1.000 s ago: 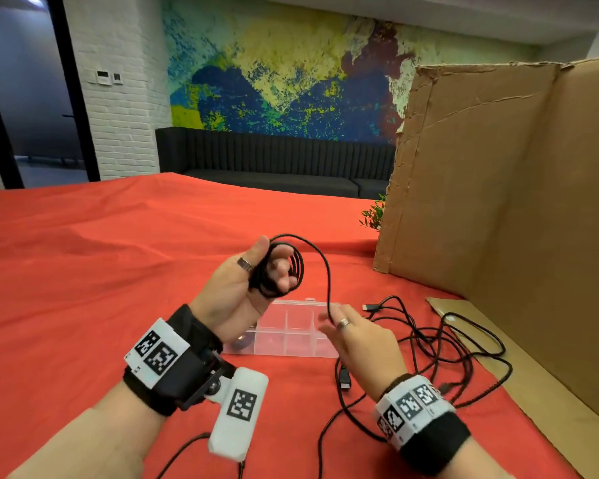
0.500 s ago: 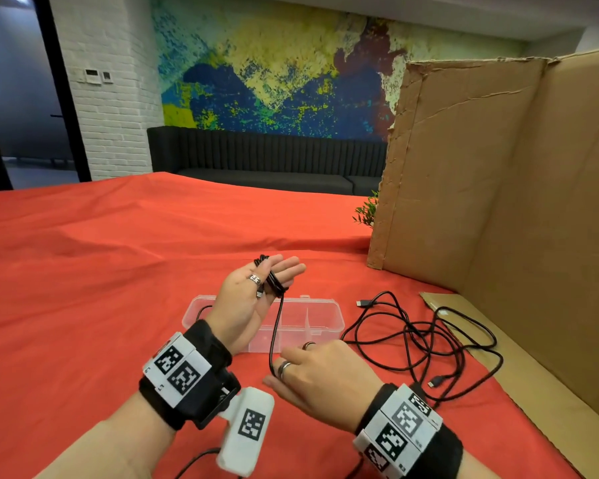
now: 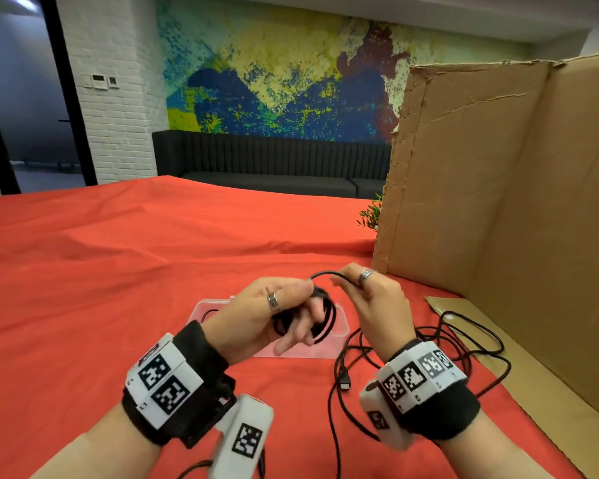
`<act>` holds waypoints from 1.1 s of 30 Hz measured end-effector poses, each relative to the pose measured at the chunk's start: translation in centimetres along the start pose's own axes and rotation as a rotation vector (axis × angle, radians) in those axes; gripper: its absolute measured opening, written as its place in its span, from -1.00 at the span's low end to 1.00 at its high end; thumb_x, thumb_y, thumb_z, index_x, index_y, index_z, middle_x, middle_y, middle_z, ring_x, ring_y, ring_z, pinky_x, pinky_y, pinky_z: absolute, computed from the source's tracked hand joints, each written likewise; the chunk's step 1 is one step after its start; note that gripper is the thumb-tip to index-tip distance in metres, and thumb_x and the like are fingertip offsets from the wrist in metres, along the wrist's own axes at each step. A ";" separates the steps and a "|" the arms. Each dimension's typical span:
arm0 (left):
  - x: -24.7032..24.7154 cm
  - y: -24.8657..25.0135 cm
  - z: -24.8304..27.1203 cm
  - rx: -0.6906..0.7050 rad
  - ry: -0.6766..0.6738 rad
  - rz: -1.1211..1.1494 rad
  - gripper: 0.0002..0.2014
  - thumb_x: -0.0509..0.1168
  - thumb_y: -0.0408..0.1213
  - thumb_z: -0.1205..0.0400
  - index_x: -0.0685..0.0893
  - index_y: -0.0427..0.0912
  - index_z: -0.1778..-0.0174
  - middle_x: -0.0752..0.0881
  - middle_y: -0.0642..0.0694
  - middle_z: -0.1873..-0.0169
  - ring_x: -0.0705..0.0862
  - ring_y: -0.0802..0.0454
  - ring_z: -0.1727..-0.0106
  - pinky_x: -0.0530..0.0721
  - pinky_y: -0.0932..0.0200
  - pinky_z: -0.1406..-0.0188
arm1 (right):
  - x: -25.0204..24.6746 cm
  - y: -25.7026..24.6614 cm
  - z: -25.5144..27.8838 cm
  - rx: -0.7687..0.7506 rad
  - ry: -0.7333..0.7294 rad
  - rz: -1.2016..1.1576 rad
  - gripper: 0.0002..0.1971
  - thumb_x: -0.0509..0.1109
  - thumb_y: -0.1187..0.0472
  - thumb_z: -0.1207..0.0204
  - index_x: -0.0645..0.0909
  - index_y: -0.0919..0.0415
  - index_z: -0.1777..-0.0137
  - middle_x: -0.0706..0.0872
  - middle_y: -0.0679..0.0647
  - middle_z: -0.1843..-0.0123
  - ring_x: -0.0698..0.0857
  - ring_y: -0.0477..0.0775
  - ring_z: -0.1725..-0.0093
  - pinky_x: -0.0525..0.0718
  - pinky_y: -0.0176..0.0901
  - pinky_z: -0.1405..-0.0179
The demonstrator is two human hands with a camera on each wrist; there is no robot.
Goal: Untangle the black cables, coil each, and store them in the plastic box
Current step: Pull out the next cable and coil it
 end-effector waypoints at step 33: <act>-5.8 0.0 -1.0 0.180 0.528 -0.043 -0.76 0.17 -0.27 -0.64 0.67 -0.38 0.11 0.75 -0.07 0.41 0.77 0.00 0.38 0.73 0.23 0.19 | 6.4 1.4 4.4 -0.001 -0.687 0.277 -0.63 -0.03 -0.22 -0.65 0.47 -0.19 -0.31 0.70 -0.02 -0.21 0.64 0.15 -0.22 0.60 0.01 -0.03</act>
Point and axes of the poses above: each hand's wrist, its own z-axis away from the middle knuckle, its own x-axis out of the palm, y = z × x, the point moved 5 cm from there along -z, towards the middle knuckle
